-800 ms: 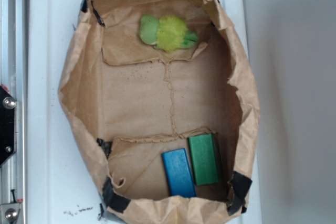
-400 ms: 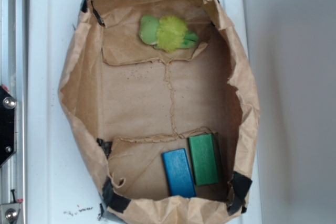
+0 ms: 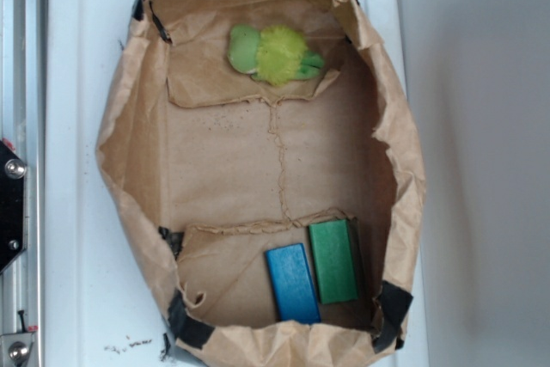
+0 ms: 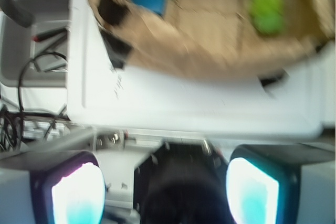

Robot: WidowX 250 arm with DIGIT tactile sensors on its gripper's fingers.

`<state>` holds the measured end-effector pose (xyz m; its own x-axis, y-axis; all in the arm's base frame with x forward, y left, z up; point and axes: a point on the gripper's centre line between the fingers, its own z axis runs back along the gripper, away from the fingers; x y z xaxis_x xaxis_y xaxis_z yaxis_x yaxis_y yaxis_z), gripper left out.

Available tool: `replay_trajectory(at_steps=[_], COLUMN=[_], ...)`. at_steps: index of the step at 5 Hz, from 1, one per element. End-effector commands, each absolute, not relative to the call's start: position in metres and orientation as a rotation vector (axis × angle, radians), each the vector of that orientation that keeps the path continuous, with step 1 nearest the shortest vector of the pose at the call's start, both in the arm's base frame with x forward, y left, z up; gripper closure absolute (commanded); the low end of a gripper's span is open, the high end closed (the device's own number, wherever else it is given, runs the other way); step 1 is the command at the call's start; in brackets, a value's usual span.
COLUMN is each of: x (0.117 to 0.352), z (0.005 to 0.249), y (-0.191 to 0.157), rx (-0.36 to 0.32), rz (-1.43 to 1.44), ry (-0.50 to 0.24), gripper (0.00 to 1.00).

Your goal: Grab the green animal.

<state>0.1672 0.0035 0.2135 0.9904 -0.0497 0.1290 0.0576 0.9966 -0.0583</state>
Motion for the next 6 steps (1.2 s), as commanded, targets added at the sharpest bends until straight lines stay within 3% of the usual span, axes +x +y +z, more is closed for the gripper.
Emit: replay_trajectory(at_steps=[1, 4, 6], x=[0.247, 0.275, 0.291], z=[0.209, 0.164, 0.149], y=[0.046, 0.057, 0.066], rx=[-0.074, 0.043, 0.067], rz=[-0.031, -0.045, -0.033], ry=[-0.15, -0.216, -0.208], gripper=[0.0, 0.0, 0.0])
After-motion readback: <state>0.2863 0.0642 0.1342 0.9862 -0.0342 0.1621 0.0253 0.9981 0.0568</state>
